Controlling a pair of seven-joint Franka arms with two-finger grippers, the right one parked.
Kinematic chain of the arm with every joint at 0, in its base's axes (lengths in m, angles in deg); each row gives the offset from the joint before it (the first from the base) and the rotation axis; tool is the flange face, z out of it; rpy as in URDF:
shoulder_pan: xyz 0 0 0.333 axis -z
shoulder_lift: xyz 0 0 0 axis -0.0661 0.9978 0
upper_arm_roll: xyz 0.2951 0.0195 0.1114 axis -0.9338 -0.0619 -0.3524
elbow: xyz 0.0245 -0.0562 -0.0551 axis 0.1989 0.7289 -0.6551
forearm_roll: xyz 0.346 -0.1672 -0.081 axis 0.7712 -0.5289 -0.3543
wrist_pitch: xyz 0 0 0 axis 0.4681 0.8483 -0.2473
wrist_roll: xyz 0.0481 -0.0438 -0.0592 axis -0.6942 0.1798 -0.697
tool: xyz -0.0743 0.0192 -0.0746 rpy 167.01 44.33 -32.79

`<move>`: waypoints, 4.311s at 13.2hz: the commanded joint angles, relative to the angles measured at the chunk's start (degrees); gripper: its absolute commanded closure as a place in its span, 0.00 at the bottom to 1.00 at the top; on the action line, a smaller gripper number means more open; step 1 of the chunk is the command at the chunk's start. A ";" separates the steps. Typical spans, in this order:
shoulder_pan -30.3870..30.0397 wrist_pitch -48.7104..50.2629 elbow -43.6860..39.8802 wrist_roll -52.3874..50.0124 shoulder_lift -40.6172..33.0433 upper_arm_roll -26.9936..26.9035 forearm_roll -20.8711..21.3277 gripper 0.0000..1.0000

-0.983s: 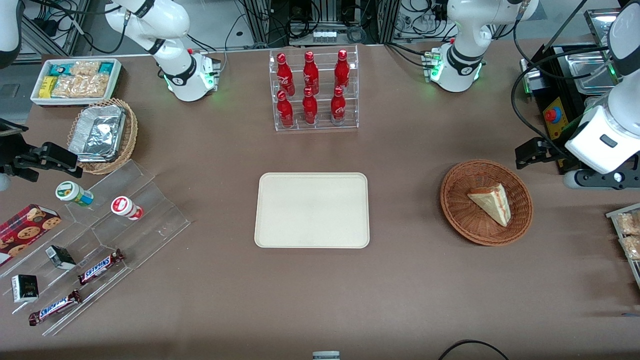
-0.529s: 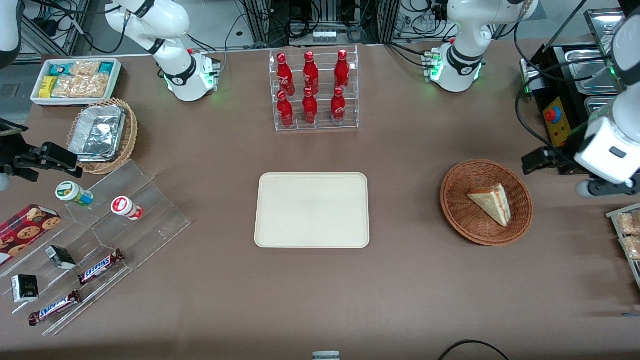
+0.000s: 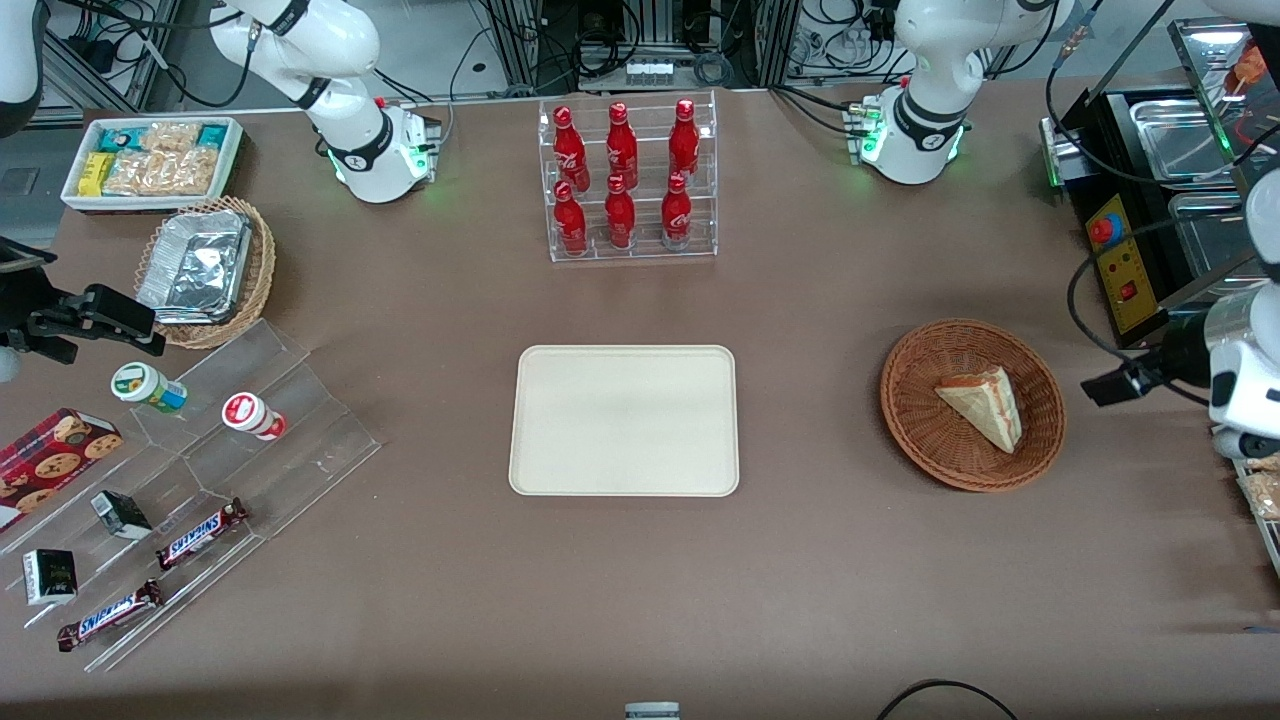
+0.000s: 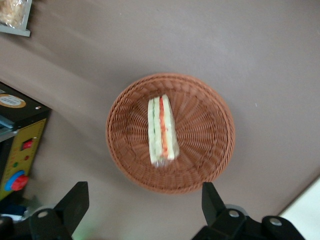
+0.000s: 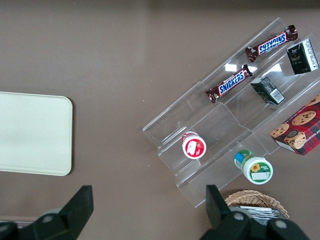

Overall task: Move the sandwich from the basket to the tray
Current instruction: 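Move the left gripper over the wrapped sandwich in the wicker basket, then lower the left gripper and close it on the sandwich, then lift the sandwich and carry it over the cream tray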

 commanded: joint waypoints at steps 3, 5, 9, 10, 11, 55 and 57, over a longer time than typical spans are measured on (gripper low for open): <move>-1.84 -16.74 15.38 -10.29 -1.89 0.66 0.89 0.00; -1.49 -23.25 20.74 -14.43 -1.72 0.66 0.98 0.00; -1.23 -36.26 31.21 -20.15 -1.98 0.66 0.89 0.00; -1.05 -38.29 33.05 -21.29 -2.07 0.66 0.89 0.00; -0.87 -39.70 34.64 -22.35 -2.07 0.75 0.89 0.00; 30.04 -16.57 -2.70 -16.38 8.63 5.58 -1.23 0.99; 33.65 -21.85 -2.96 -19.95 12.94 5.41 2.80 0.99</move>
